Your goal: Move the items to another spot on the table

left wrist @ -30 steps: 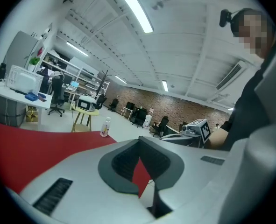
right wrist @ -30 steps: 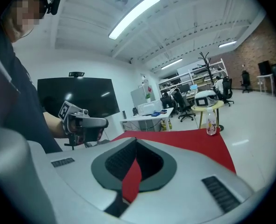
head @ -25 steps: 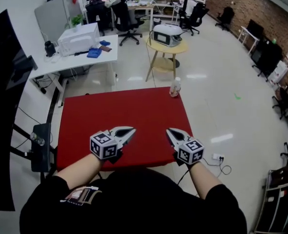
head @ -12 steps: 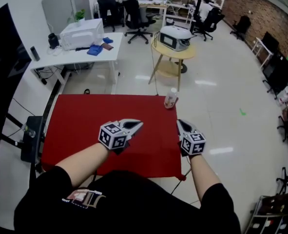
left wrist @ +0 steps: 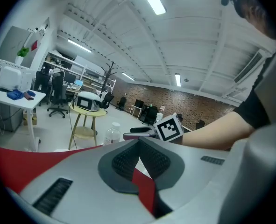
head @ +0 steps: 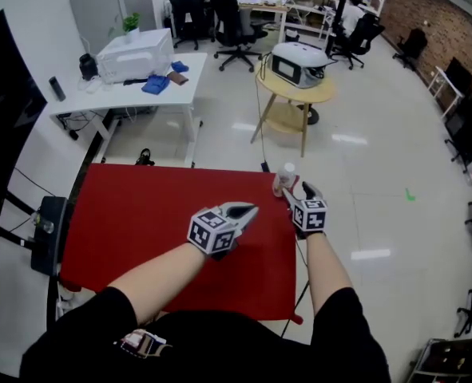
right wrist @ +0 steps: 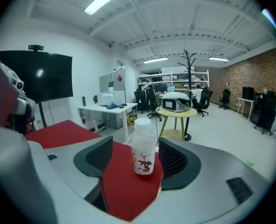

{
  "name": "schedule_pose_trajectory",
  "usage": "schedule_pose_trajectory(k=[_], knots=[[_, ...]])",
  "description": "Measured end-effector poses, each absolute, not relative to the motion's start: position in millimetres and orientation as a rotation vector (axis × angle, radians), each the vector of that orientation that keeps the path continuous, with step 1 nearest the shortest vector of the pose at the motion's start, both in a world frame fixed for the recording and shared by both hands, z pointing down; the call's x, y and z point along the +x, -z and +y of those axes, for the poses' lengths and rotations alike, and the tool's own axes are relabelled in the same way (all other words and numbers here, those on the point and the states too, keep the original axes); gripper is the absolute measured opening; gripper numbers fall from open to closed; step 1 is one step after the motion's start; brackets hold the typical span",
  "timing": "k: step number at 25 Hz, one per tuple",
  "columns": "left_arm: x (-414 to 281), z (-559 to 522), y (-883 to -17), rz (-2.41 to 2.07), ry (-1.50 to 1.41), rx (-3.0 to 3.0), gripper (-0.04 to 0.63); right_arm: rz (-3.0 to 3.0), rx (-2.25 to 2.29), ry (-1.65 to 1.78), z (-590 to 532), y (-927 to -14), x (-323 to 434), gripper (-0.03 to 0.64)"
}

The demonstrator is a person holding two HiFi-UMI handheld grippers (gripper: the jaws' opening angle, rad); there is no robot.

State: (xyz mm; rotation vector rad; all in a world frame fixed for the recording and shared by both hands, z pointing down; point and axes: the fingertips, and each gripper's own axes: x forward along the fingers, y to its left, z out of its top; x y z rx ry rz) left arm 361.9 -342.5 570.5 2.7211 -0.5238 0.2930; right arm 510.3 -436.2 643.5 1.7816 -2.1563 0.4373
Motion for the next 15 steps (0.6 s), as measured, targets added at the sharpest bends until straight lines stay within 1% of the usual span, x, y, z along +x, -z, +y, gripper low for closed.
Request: schedule_pose_trajectory(k=[8,15], knots=[[378,-366,-603,-0.474,-0.344,2.697,-0.006,-1.986,1.769,-0.561,-483,-728,526,0.373],[384,-372,-604,-0.443,-0.343,2.697,-0.007,-1.987,1.756,-0.553,-507,-736,518,0.383]])
